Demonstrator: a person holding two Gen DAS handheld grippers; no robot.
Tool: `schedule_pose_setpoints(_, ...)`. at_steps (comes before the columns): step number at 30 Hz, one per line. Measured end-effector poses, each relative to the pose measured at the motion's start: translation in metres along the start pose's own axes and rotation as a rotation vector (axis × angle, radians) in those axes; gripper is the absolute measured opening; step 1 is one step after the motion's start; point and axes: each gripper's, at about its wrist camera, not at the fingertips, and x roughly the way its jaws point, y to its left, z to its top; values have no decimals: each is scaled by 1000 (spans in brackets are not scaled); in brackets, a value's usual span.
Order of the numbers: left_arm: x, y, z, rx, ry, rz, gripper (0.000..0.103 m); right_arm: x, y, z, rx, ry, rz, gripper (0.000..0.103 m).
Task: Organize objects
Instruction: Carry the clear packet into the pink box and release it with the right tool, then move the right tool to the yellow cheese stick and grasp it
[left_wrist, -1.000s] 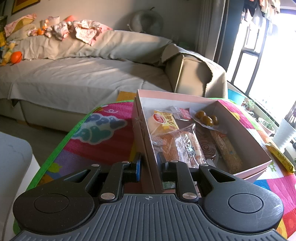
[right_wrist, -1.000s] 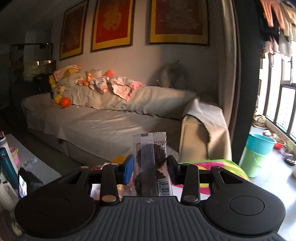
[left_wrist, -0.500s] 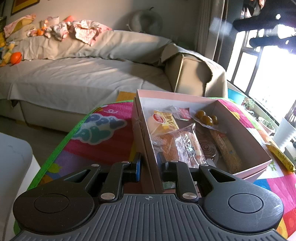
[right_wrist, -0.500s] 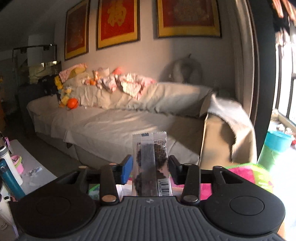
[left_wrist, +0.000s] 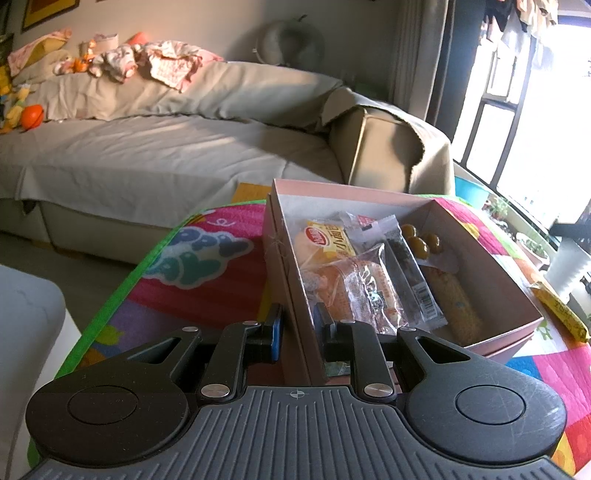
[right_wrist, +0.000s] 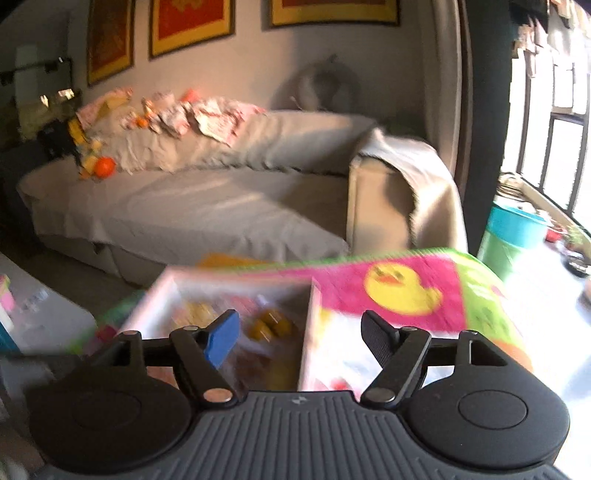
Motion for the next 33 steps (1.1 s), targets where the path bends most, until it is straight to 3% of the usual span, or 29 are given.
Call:
schedule_pose_setpoints(4, 0, 1, 1, 4, 6, 4, 20, -5, -25, -39, 9, 70, -86, 81)
schedule_pose_setpoints(12, 0, -3, 3, 23, 19, 27, 19, -5, -93, -91, 176, 169, -232, 85)
schedule_pose_setpoints(16, 0, -3, 3, 26, 21, 33, 18, 0, -112, -104, 207, 182, -280, 85)
schedule_pose_setpoints(23, -1, -4, 3, 27, 23, 37, 18, 22, -133, -96, 177, 174, -328, 85)
schedule_pose_setpoints(28, -1, -4, 3, 28, 23, 37, 18, 47, -151, -82, 213, 187, -295, 61)
schedule_pose_setpoints(30, -1, -4, 3, 29, 23, 35, 18, 55, -150, -81, 212, 216, -284, 46)
schedule_pose_setpoints(32, 0, -4, 3, 27, 22, 36, 18, 54, -146, -81, 219, 226, -278, 41)
schedule_pose_setpoints(33, 0, -5, 3, 28, 22, 36, 18, 52, -143, -82, 223, 227, -264, 33)
